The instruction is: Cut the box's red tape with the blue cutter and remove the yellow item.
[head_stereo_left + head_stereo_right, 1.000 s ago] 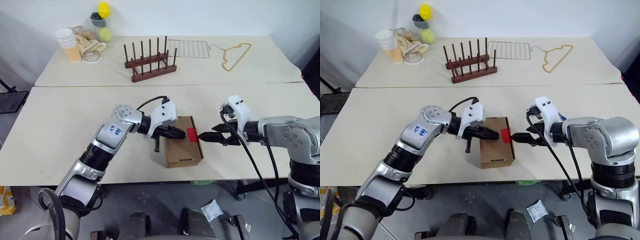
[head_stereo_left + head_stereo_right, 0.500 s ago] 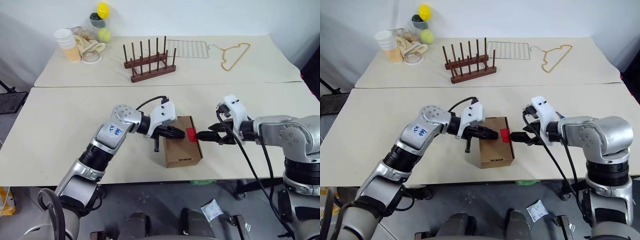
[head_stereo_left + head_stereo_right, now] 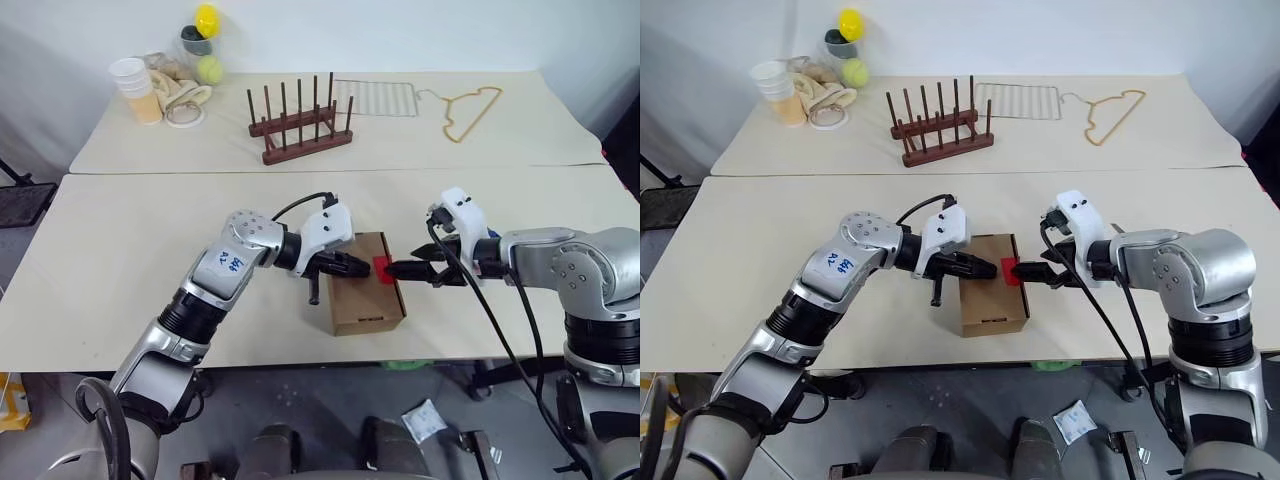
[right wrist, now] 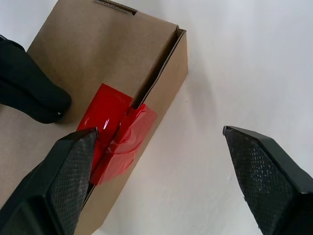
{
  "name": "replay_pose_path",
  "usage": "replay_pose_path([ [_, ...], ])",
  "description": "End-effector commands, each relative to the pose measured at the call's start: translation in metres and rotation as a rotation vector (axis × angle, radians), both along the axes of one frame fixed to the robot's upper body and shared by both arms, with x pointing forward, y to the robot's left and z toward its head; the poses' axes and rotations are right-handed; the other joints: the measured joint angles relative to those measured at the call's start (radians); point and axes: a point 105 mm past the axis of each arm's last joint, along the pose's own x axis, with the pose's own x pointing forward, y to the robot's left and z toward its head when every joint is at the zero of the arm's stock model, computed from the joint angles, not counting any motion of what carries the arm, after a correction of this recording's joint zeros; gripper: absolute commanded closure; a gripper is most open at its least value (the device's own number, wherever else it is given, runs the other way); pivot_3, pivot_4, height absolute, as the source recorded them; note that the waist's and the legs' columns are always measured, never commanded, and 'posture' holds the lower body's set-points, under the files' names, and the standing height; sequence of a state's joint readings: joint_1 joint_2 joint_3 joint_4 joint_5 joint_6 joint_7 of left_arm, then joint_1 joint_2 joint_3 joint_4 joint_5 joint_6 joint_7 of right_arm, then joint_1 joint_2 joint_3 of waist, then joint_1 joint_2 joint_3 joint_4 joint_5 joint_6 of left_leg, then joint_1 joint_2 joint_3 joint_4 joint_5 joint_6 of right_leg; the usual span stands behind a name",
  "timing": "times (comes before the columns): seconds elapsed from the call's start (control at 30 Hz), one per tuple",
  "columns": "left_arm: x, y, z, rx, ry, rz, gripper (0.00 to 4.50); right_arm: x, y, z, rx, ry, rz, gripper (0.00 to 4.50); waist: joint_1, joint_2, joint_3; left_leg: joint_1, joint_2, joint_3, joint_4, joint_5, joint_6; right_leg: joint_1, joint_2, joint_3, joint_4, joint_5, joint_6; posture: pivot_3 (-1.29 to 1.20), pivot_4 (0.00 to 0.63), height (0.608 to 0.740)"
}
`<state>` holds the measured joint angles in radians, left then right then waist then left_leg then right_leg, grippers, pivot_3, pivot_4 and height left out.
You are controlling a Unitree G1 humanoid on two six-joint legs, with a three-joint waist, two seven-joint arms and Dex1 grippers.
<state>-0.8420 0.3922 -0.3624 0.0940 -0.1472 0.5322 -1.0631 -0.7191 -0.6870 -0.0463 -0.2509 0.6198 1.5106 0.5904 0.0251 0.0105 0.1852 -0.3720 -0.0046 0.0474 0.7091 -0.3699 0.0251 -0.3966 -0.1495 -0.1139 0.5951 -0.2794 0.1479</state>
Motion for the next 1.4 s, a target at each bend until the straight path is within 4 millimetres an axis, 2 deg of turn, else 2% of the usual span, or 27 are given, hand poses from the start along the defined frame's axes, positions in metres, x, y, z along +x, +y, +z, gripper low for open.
replay_pose_path([
  [0.03,0.000,0.004,-0.005,0.019,0.013,0.011,4.50,0.000,-0.025,-0.012,-0.061,0.041,-0.083,0.23,0.002,-0.001,0.000,0.000,0.000,0.000,0.000,0.000,0.000,0.000,0.000,0.000,0.000,0.000,0.000,0.00,0.150,0.740],
  [0.2,-0.001,0.004,-0.006,0.019,0.017,0.009,4.50,-0.001,-0.028,-0.013,-0.068,0.045,-0.082,0.23,0.000,-0.001,-0.001,0.001,0.000,0.000,0.000,0.000,0.000,0.001,0.000,0.000,-0.001,0.000,0.000,0.00,0.150,0.740],
  [0.67,-0.002,0.003,-0.008,0.023,0.020,0.002,4.50,0.004,-0.007,-0.015,-0.103,0.065,-0.051,0.23,0.000,-0.001,-0.001,0.001,0.000,-0.001,0.000,0.000,0.000,0.001,0.000,0.000,-0.001,0.000,0.000,0.00,0.150,0.740],
  [0.73,-0.003,0.002,-0.008,0.022,0.020,0.000,4.50,0.006,-0.010,-0.017,-0.139,0.052,-0.058,0.23,0.000,-0.001,-0.001,0.001,0.000,-0.001,0.000,0.000,0.000,0.001,0.000,0.000,-0.001,0.000,0.000,0.00,0.150,0.740],
  [0.87,-0.004,0.003,-0.010,0.023,0.025,0.003,4.50,0.017,-0.036,-0.017,-0.319,-0.081,-0.093,0.23,0.002,-0.001,-0.001,0.000,0.000,-0.001,0.000,0.000,0.000,0.001,0.000,0.000,-0.001,0.000,0.000,0.00,0.150,0.740],
  [0.93,-0.005,0.004,-0.011,0.025,0.028,0.005,4.50,0.018,-0.042,-0.018,-0.353,-0.102,-0.082,0.23,0.001,-0.001,-0.001,0.000,-0.001,-0.001,0.000,0.000,0.000,0.001,0.000,0.000,-0.002,0.000,0.000,0.00,0.150,0.740],
  [1.07,-0.005,0.005,-0.012,0.026,0.030,0.006,4.50,0.017,-0.045,-0.024,-0.402,-0.133,-0.041,0.23,-0.003,-0.001,-0.001,0.001,0.000,0.000,-0.001,0.000,0.000,0.001,0.000,-0.001,-0.002,0.000,0.000,0.00,0.150,0.740],
  [1.2,-0.004,0.004,-0.011,0.022,0.030,0.010,4.50,0.017,-0.033,-0.029,-0.363,-0.138,-0.017,0.23,-0.002,-0.001,-0.001,0.001,0.001,0.000,-0.001,0.000,0.000,0.001,0.000,0.000,-0.002,0.000,0.000,0.00,0.150,0.740],
  [1.3,-0.004,0.005,-0.010,0.020,0.029,0.014,4.50,0.018,-0.033,-0.026,-0.347,-0.150,-0.028,0.23,-0.002,-0.001,-0.001,0.001,0.001,0.000,-0.001,0.000,0.000,0.001,0.000,0.000,-0.002,0.000,0.000,0.00,0.150,0.740],
  [1.4,-0.004,0.006,-0.010,0.021,0.029,0.017,4.50,0.020,-0.041,-0.019,-0.354,-0.170,-0.046,0.23,-0.002,-0.001,-0.001,0.001,0.001,0.000,-0.001,0.000,0.000,0.001,0.000,0.000,-0.002,0.000,0.000,0.00,0.150,0.740],
])
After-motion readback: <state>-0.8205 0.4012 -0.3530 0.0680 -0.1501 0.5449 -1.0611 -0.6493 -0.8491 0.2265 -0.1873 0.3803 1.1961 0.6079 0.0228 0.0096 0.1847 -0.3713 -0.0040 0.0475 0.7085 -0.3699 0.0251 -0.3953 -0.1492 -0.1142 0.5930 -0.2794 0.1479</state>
